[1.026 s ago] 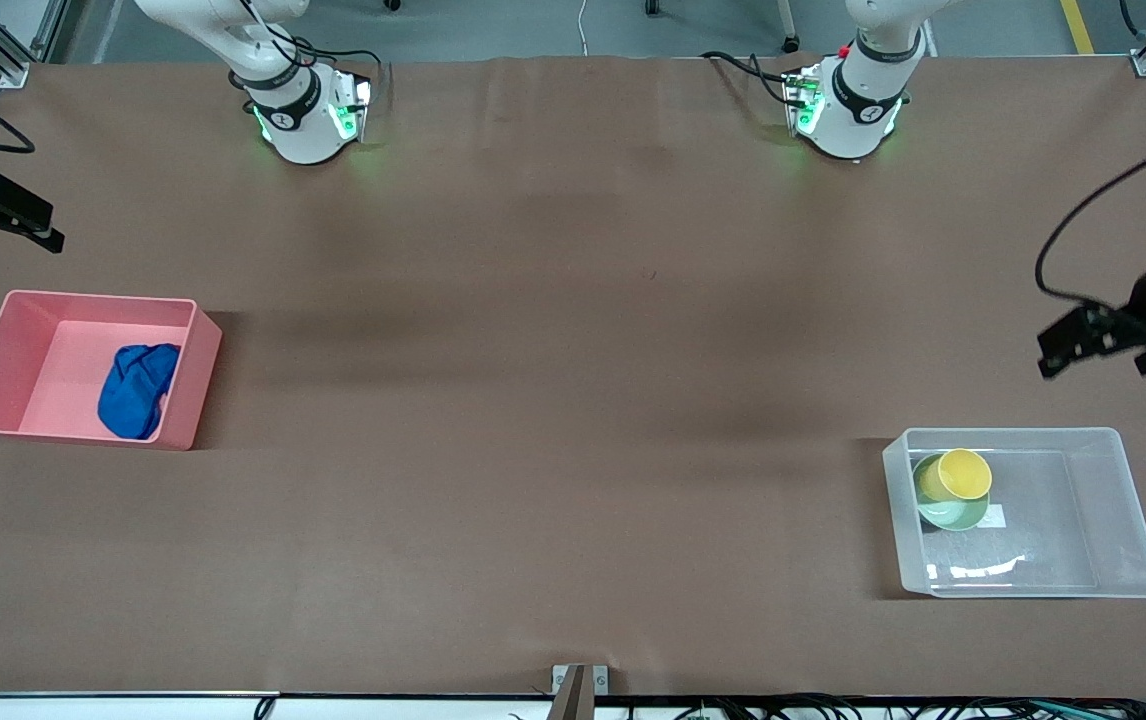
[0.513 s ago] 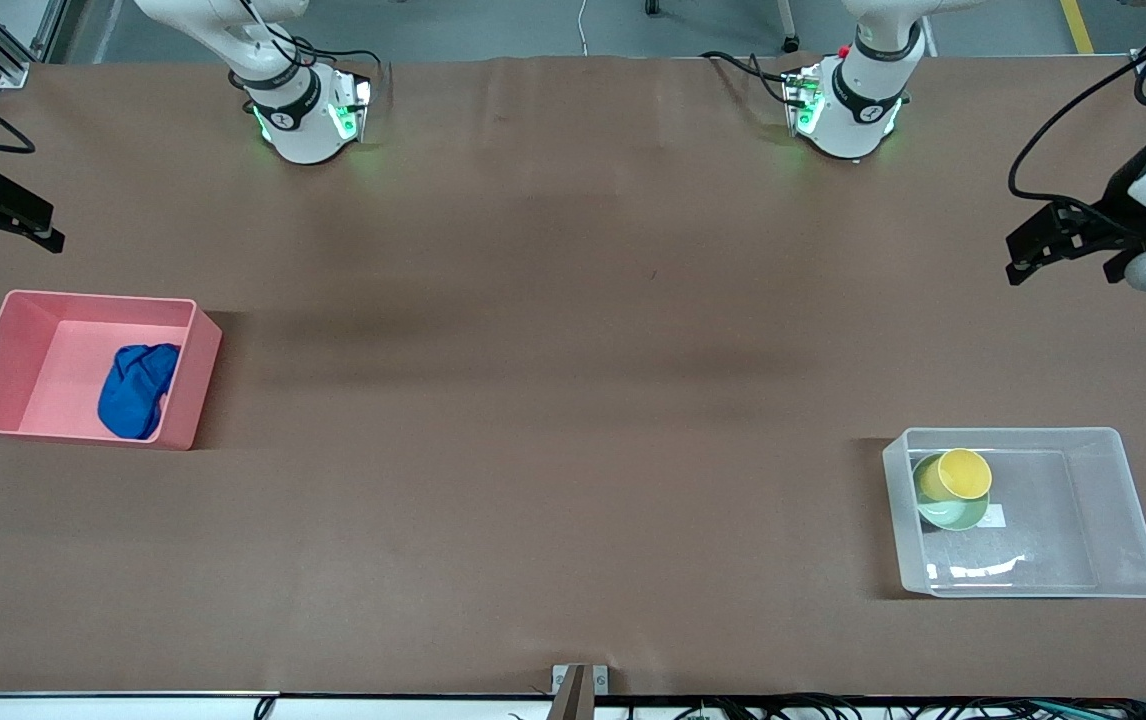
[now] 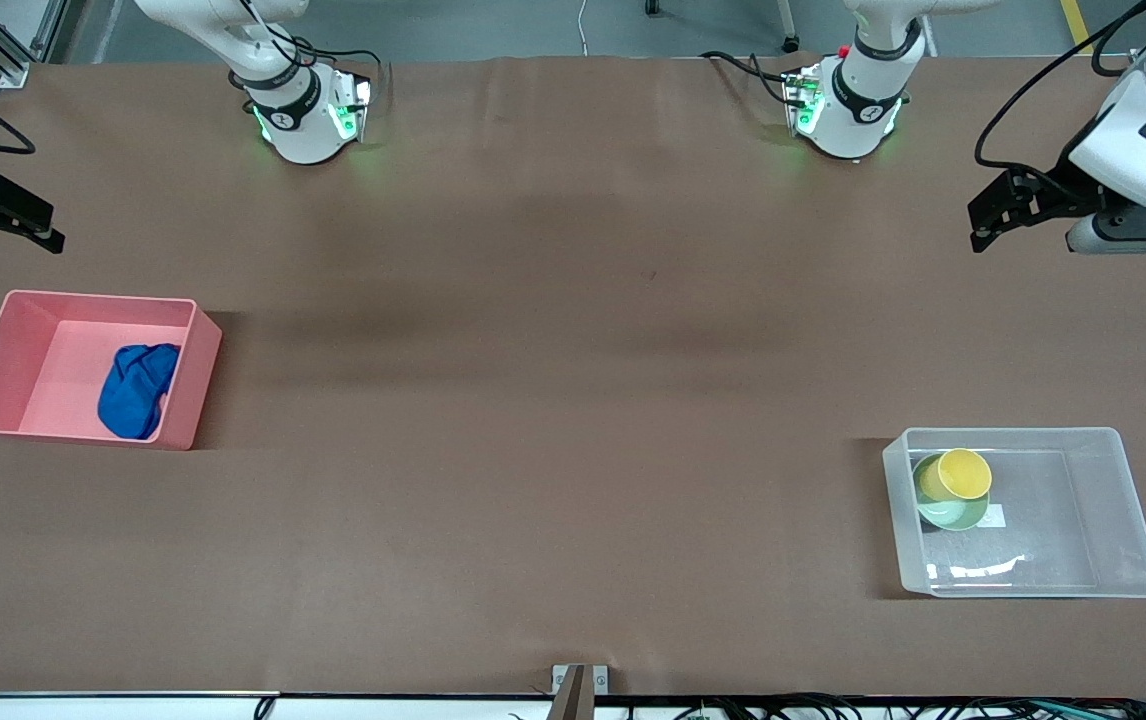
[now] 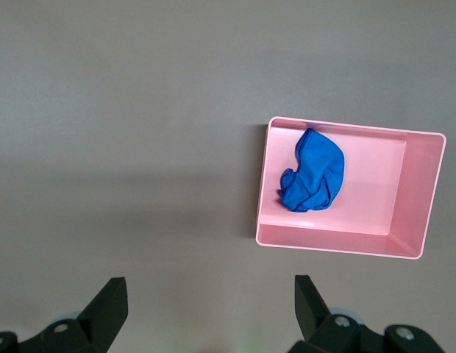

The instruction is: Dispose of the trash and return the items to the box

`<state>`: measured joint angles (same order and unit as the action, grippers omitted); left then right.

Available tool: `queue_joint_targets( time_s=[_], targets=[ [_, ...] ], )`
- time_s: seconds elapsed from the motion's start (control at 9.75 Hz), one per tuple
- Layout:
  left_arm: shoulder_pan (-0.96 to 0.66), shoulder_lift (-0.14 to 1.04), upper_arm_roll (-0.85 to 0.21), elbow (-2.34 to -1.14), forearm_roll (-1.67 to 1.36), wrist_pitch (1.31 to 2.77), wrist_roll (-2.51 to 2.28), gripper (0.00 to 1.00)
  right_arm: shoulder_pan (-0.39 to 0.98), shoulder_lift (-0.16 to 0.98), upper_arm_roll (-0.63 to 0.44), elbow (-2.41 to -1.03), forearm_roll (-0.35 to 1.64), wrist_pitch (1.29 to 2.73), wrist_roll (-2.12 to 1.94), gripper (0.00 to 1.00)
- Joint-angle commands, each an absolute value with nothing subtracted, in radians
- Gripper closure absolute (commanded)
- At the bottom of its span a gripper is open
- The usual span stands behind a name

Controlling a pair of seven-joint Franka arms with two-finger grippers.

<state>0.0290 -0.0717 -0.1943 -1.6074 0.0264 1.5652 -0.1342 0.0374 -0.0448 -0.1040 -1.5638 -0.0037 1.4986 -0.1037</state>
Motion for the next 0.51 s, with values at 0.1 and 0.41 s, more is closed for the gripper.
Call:
queue_joint_targets(
  time_s=[0.1, 0.41],
  targets=[
    [0.035, -0.068, -0.189, -1.621, 0.028, 1.565, -0.129, 0.0, 0.048, -0.049, -0.107, -1.571, -0.012, 1.496, -0.084, 0.0],
    [0.037, -0.064, -0.183, -1.623, 0.028, 1.554, -0.133, 0.0, 0.048, -0.048, -0.109, -1.569, -0.012, 1.496, -0.084, 0.0]
  ],
)
